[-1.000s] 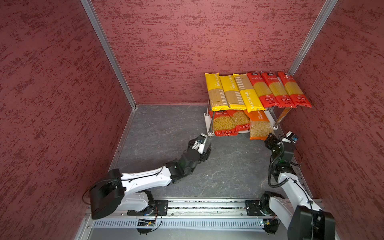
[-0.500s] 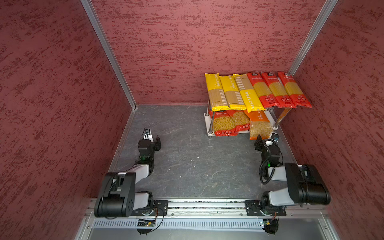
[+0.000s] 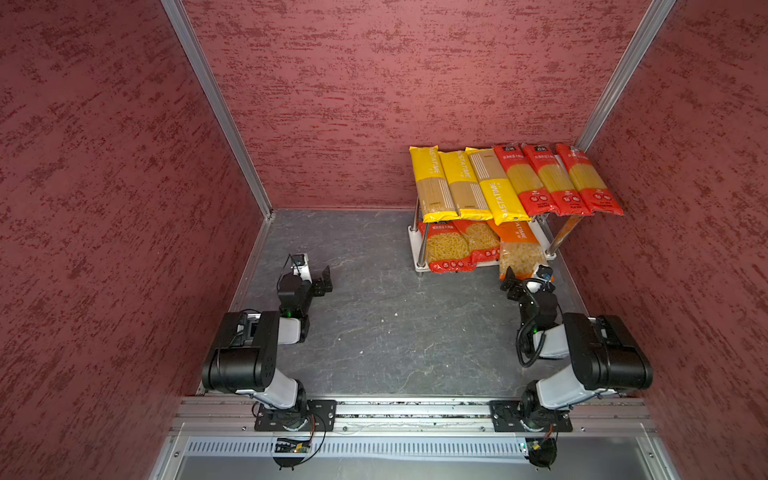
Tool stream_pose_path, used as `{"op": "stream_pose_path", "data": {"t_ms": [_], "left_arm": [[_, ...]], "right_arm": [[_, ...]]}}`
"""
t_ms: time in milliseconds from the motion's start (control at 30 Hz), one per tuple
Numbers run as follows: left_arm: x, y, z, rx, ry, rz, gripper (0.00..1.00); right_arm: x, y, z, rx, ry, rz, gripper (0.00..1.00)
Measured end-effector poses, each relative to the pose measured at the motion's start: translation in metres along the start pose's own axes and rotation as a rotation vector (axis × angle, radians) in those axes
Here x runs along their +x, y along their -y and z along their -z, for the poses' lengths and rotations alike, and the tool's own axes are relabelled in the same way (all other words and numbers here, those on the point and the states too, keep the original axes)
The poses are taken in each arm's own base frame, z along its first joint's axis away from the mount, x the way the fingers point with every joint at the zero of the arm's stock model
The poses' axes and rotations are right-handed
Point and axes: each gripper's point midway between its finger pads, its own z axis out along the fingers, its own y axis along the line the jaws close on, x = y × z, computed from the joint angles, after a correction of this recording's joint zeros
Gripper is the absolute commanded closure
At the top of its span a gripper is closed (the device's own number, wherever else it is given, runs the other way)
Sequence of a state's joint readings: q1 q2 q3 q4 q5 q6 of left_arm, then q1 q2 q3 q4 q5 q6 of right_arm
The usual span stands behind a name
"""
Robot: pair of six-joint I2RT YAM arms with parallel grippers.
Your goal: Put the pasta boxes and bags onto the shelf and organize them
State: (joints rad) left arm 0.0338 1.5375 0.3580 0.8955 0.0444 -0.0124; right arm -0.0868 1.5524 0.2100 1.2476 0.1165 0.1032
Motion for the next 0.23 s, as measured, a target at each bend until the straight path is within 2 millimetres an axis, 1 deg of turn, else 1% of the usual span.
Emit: {"op": "stream_pose_path", "data": {"t_ms": [67, 233], "left_arm": [[-0.0021, 0.0075, -0.0010, 0.013, 0.006, -0.014, 0.00], [-0.0025, 0.0056, -0.0010, -0.002, 0.008, -0.024, 0.00]], "right_arm": [[0.0000, 0.0002, 0.0010, 0.000, 0.002, 0.000, 0.01], [-0.0025, 0.0000, 0.0012, -0.001, 0.013, -0.002, 0.01]]}}
